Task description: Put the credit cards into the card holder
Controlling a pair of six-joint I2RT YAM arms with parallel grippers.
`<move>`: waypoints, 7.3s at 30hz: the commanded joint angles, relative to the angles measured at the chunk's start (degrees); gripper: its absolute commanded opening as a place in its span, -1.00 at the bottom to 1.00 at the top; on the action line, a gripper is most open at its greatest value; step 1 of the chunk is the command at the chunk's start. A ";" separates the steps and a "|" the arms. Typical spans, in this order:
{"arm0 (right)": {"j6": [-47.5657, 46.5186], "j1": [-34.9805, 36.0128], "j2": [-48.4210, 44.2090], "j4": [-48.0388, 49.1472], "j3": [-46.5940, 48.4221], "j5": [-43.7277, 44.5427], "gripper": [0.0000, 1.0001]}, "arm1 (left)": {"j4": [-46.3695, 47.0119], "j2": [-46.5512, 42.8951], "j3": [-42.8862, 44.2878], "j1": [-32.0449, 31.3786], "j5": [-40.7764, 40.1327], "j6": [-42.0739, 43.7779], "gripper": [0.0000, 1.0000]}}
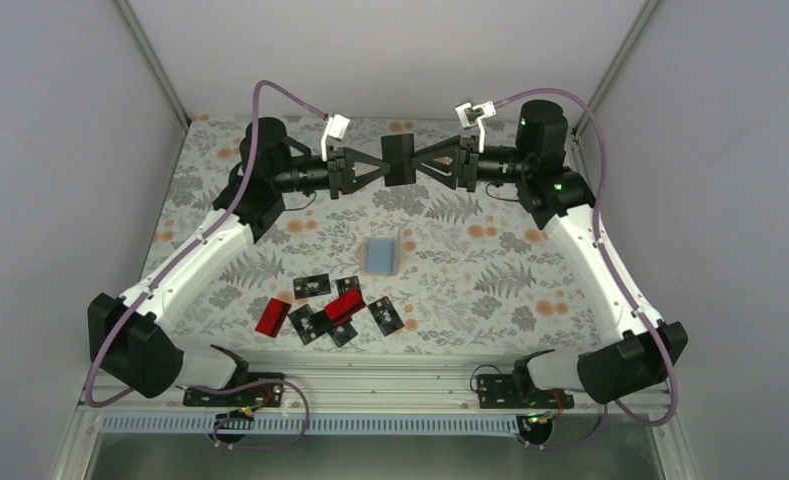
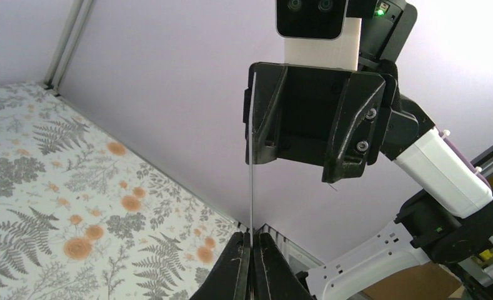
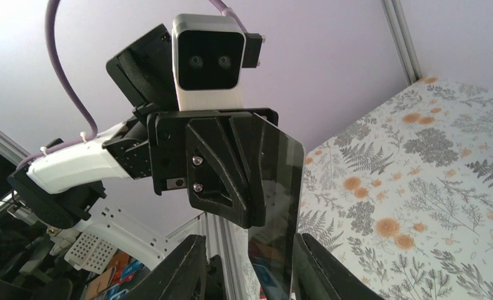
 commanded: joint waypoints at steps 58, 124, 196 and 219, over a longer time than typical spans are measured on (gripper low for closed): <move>1.24 1.12 1.33 -3.09 -2.81 1.18 -0.92 | -15.34 -2.86 -0.72 -1.61 -13.19 9.35 -0.22; 5.60 5.23 22.47 -8.30 -17.07 34.64 -0.92 | -25.75 22.09 -4.18 -12.22 -43.84 6.35 -0.40; 14.29 0.32 31.04 3.90 -24.54 9.66 -0.92 | -22.54 25.40 -15.51 -12.22 -49.42 3.39 -0.95; 16.49 2.08 30.67 7.04 -25.93 10.58 -0.92 | -22.81 25.10 -16.32 -12.22 -49.40 3.22 -0.95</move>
